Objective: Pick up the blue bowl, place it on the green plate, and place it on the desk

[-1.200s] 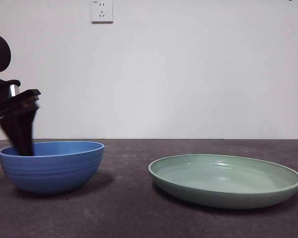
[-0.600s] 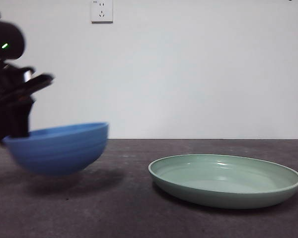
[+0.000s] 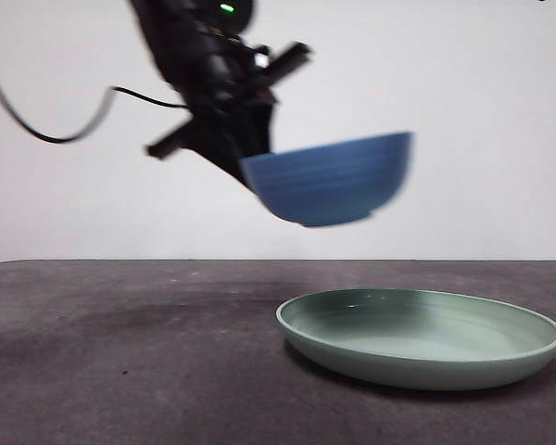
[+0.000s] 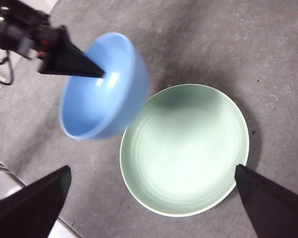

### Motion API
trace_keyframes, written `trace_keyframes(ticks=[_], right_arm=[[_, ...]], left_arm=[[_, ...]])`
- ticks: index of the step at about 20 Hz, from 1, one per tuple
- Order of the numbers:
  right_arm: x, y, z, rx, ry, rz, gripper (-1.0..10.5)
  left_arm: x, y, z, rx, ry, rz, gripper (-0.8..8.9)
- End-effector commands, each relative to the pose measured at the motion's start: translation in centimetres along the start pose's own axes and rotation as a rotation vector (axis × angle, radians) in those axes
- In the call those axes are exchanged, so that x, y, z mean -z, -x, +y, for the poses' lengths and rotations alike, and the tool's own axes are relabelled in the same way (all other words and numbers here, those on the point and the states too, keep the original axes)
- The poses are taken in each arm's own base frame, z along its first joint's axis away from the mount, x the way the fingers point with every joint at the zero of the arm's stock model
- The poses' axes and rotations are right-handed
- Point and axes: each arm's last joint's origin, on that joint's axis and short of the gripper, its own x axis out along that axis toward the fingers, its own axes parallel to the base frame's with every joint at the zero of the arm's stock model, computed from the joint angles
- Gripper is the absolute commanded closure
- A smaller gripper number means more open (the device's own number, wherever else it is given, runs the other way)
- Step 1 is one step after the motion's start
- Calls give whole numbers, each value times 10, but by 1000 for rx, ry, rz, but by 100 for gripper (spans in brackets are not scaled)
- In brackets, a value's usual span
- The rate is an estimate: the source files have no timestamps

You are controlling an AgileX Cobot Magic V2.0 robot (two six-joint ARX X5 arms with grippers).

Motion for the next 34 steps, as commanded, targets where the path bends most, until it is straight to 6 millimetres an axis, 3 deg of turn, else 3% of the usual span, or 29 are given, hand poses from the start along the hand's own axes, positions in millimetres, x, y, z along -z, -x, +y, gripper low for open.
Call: trace_keyframes(ticks=[1, 5, 10, 34], right_arm=[[-4, 1, 1, -4, 23, -10, 415], [-4, 1, 1, -4, 22, -9, 415], [-4, 1, 1, -4, 22, -8, 415], [-4, 1, 1, -4, 21, -7, 415]], left_arm=[[-15, -27, -17, -27, -40, 35, 798], [-25, -65, -36, -55, -101, 112, 798], [-26, -91, -38, -62, -112, 163, 798], [-22, -100, -39, -108, -181, 190, 786]])
